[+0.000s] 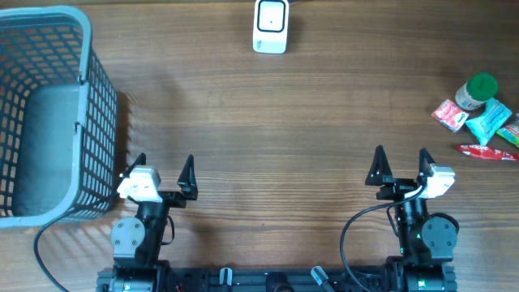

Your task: Scan the item barcode

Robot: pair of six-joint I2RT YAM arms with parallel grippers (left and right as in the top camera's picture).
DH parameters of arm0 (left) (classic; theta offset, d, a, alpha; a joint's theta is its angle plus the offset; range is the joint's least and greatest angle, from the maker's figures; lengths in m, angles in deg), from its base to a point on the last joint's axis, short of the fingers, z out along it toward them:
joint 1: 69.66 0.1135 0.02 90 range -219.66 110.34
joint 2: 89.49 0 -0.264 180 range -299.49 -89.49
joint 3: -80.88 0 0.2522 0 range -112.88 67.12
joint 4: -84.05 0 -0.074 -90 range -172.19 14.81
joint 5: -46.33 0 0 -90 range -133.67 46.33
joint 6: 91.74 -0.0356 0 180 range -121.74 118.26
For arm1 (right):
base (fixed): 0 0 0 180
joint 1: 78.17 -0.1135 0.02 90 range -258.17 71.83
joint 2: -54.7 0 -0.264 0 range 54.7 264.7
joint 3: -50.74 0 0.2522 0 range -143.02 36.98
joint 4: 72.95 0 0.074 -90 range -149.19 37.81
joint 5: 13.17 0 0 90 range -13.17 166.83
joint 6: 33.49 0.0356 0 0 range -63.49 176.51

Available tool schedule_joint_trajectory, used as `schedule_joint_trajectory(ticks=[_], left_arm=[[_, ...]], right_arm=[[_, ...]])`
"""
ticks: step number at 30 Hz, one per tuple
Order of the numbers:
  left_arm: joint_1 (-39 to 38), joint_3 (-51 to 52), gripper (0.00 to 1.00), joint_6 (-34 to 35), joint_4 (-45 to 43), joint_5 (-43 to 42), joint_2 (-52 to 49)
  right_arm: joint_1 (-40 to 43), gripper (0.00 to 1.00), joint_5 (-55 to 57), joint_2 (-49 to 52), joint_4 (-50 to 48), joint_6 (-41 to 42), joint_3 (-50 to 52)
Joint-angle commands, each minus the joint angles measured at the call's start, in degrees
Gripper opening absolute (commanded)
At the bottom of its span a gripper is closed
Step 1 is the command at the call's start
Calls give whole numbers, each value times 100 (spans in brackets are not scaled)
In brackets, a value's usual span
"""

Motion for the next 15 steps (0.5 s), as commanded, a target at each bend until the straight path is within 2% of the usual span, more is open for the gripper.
schedule_joint_trajectory(ticks=[1,15], left_arm=[[-20,61,100,-131,-20,-4,22],[-20,61,100,-131,-20,-4,20]], right_arm=[[33,100,98,-46,-31,50,7],[33,100,98,-46,-33,50,7]])
